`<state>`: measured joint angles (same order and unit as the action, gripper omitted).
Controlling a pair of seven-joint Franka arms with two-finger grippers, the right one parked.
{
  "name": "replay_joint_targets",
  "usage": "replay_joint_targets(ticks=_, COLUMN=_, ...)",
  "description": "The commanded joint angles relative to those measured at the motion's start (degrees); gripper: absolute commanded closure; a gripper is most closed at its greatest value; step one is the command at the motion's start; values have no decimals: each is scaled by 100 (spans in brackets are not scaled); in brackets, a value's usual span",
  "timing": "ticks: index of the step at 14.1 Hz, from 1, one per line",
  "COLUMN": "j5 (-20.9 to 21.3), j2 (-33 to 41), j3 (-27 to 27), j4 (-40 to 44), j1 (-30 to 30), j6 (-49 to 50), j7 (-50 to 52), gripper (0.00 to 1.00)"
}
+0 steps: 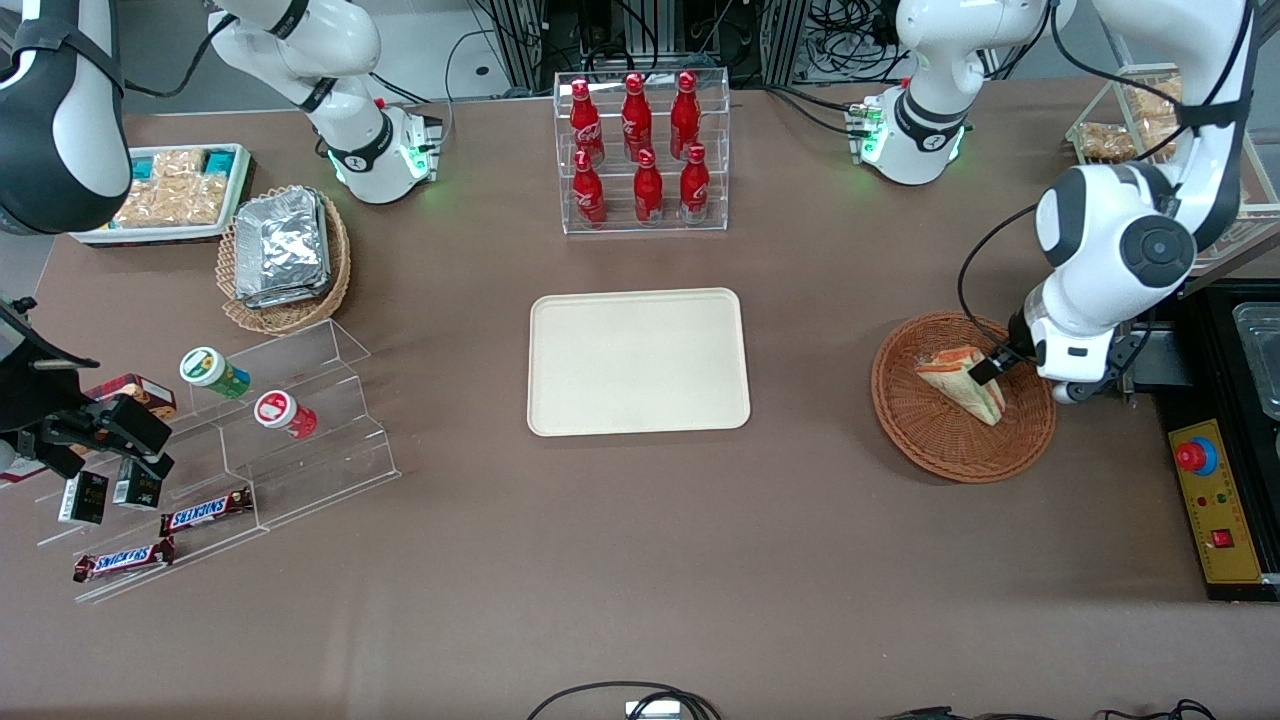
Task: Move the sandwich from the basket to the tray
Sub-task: 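Lower the open left gripper around the wrapped sandwich, then close the left gripper on the sandwich and lift it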
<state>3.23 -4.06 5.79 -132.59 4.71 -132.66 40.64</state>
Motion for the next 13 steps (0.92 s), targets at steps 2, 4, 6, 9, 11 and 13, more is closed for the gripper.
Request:
replay_joint_targets(ticks=2, j5=46, j2=-51, j3=10, j4=-371, j1=-31, j6=-619, j7=225, gripper=0)
replay_joint_targets(ticks=4, j5=46, j2=-139, j3=10, j4=-487, j1=-22, j6=-901, j7=234, gripper=0)
replay_joint_targets(ticks=6, j5=46, j2=-236, j3=1, j4=-513, j1=-22, j6=-998, j7=234, gripper=0)
replay_joint_targets(ticks=9, j5=46, j2=-437, j3=1, j4=-566, j1=-22, j6=-1279, j7=243, gripper=0)
replay_joint_targets(ticks=11, j5=46, j2=-561, j3=1, j4=-575, j1=-14, j6=-1411, j7=286, gripper=0)
replay_joint_targets(ticks=13, j5=46, j2=-605, j3=1, j4=-566, j1=-13, j6=-1456, j7=339, gripper=16)
